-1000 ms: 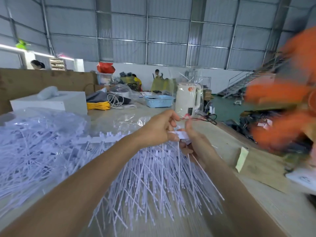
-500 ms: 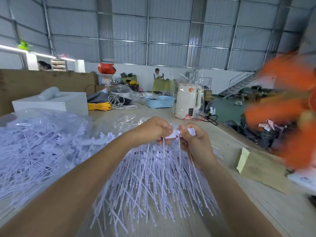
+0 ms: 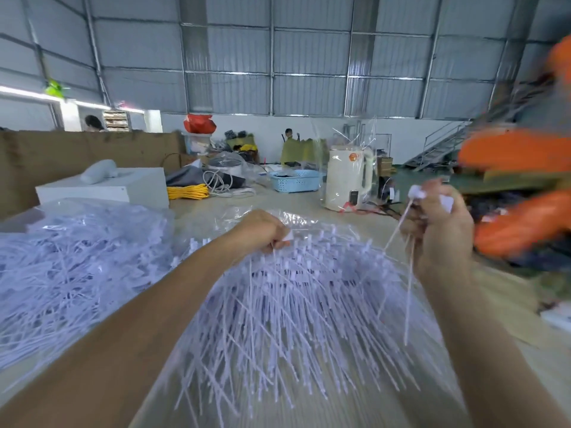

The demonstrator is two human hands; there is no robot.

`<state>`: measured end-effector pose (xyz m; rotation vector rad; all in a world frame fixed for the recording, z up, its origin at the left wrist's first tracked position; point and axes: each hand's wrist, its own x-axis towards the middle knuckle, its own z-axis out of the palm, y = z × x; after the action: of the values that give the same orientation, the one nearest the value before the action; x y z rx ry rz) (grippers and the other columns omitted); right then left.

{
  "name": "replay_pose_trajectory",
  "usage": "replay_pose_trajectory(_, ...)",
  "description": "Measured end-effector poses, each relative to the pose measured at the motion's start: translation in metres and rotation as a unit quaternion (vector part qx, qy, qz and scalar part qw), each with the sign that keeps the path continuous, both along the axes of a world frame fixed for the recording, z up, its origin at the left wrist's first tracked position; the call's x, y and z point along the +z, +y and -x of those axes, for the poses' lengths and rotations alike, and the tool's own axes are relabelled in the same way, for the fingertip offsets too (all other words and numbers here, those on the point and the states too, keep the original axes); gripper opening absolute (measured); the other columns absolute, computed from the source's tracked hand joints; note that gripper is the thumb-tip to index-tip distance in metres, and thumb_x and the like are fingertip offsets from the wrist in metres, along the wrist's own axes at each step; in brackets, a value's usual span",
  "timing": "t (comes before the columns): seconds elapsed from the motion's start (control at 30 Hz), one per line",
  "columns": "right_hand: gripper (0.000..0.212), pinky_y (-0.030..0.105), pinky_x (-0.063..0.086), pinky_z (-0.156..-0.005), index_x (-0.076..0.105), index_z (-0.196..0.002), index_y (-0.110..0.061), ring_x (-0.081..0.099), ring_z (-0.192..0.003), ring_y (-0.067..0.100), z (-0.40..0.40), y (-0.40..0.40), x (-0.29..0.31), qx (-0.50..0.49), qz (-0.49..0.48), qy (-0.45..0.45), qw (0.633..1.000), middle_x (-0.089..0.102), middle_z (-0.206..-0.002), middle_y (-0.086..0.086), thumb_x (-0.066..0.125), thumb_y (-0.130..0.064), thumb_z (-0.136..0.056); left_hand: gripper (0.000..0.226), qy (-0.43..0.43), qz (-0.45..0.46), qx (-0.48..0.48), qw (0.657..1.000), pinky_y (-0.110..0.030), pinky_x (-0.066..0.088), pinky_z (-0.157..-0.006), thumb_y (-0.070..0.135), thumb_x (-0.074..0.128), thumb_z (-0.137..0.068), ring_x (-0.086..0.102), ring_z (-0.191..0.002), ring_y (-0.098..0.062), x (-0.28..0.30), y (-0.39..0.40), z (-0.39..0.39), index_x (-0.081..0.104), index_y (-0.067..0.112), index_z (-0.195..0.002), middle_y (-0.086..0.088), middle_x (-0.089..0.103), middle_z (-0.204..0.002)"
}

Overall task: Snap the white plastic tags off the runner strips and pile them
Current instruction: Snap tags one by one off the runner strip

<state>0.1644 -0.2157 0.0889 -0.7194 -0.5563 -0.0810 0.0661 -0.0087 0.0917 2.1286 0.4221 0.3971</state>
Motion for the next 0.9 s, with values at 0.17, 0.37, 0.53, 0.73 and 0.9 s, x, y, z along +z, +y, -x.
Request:
replay_pose_trajectory(0.17, 0.033, 0.013, 0.028, -0.034, 0.041, -0.07, -0.019, 0.032, -0.036, 0.001, -0.023, -0.005, -0.015, 0.087, -0.005, 0.105, 0.991, 0.035, -0.049, -0.01, 0.038, -0.023, -0.102, 0.028, -0.025, 0.004, -0.075, 0.997, -0.018, 0.039, -0.045, -0.004, 0.049, -0.09, 0.055, -0.052, -0.012, 0.003, -0.024, -0.01, 0.066, -0.001, -0.067, -0.002, 0.063, -0.054)
replay_pose_trajectory(0.37, 0.022, 0.023, 0.055, -0.052, 0.055, -0.081, -0.004, 0.06, -0.05, 0.012, -0.014, 0.012, -0.02, 0.173, 0.074, 0.155, 0.97, 0.06, -0.065, 0.007, 0.05, -0.018, -0.097, 0.045, 0.041, -0.059, -0.164, 0.984, -0.029, 0.052, -0.083, -0.018, 0.054, -0.079, 0.063, -0.096, -0.017, 0.012, -0.029, -0.002, 0.061, 0.005, -0.117, -0.005, 0.066, -0.107)
replay_pose_trajectory(0.53, 0.01, 0.015, 0.04, -0.035, 0.059, -0.082, -0.002, 0.052, -0.043, 0.01, 0.0, 0.031, -0.031, 0.142, 0.207, 0.159, 0.955, 0.061, -0.067, 0.012, 0.054, -0.001, -0.091, 0.03, 0.007, -0.056, -0.143, 0.988, -0.025, 0.054, -0.086, -0.001, 0.069, -0.08, 0.067, -0.097, -0.022, 0.011, -0.024, 0.002, 0.062, 0.006, -0.108, -0.013, 0.067, -0.106)
replay_pose_trajectory(0.73, 0.016, 0.014, 0.025, -0.029, 0.061, -0.098, -0.009, 0.04, -0.042, 0.008, -0.003, 0.033, -0.034, 0.153, 0.251, 0.16, 0.942, 0.055, -0.071, 0.007, 0.045, -0.005, -0.095, 0.008, -0.011, -0.12, -0.099, 0.988, -0.033, 0.052, -0.091, 0.015, 0.075, -0.077, 0.065, -0.096, -0.019, 0.016, -0.022, 0.006, 0.068, 0.017, -0.08, -0.008, 0.068, -0.105)
replay_pose_trajectory(0.9, 0.06, 0.014, 0.022, -0.032, 0.055, -0.085, -0.012, 0.034, -0.037, 0.006, 0.014, 0.041, -0.032, 0.177, 0.363, 0.067, 0.912, 0.048, -0.058, -0.003, 0.04, -0.07, -0.079, 0.008, 0.0, -0.17, -0.113, 0.979, -0.027, 0.05, -0.07, 0.024, 0.065, -0.088, 0.065, -0.068, -0.012, 0.021, -0.028, 0.005, 0.058, 0.02, -0.086, 0.003, 0.07, -0.072)
